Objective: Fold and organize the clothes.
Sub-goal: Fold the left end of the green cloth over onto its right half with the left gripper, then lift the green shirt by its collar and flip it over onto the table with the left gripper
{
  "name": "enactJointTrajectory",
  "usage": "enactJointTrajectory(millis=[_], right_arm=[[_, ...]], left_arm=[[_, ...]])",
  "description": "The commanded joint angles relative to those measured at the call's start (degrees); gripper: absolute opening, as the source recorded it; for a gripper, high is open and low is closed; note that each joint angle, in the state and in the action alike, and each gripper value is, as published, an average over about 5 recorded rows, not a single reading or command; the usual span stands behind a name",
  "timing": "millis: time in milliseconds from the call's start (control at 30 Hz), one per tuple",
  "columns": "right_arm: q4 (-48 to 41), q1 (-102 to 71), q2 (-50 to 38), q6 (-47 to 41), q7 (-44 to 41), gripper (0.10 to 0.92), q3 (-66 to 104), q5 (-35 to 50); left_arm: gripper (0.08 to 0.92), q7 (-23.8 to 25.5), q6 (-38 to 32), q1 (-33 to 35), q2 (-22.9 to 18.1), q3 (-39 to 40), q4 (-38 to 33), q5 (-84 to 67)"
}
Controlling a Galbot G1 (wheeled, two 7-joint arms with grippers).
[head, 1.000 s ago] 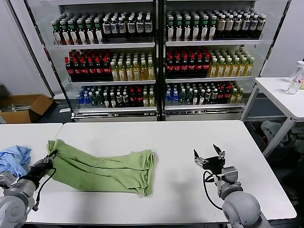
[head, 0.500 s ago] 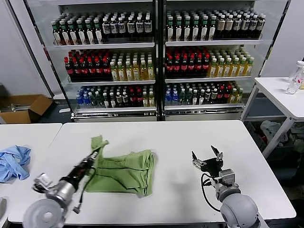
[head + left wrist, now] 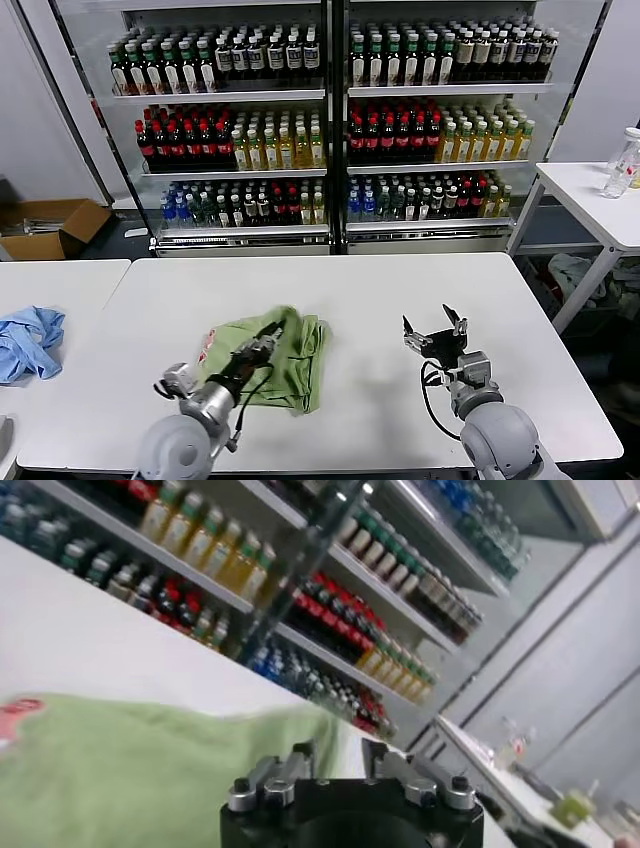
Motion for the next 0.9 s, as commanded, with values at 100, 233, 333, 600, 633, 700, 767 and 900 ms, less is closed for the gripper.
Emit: enactJointTrajectory(millis=[100,233,333,600,633,700,767,900], right_arm=[[-0.3,0.6,-0.7,-0.5,0.2,0.823,0.2,0.4],[-0.5,1.2,-0.5,-0.7,0.2,0.823,-0.4,0.4],[-0.9,1.5,-0.2,-0.9,0.2,0.823,-0.8,0.2],[-1.5,2.2,0.0,-1.2,0.2,0.823,-1.0,0.0],[-1.5,2.2,-0.1,-1.2,0.2,0.823,-1.0,0.0],[-1.3,2.2,-0.1,-1.2,0.1,0.823,-0.9,0.0],[-0.9,2.1,-0.2,-1.3,0.1,0.823,-0.8,-0.1],[-0.3,1.6,-0.4,-1.3,0.0,0.823,-0.5,-0.2]], left_arm=[[0.518,-2.9,-1.3,1.5,0.5,-0.9,0.1,23.6],[0.639,-5.9,-2.4,5.1,3.0,-6.7,1.4,29.0],[0.725,-7.0,-1.4,7.6,3.8,-10.5,2.6,29.9],[0.821,-7.4,2.7,9.2,4.9,-11.5,5.2,27.0],[0.822,-7.1,3.2,8.7,4.7,-11.1,5.5,26.7],[0.822,-6.2,4.2,8.0,4.2,-10.2,5.8,26.2],[0.823,-5.5,5.6,7.1,3.6,-9.4,6.1,24.5],[0.822,-5.1,7.6,5.3,2.9,-8.5,8.1,21.7]])
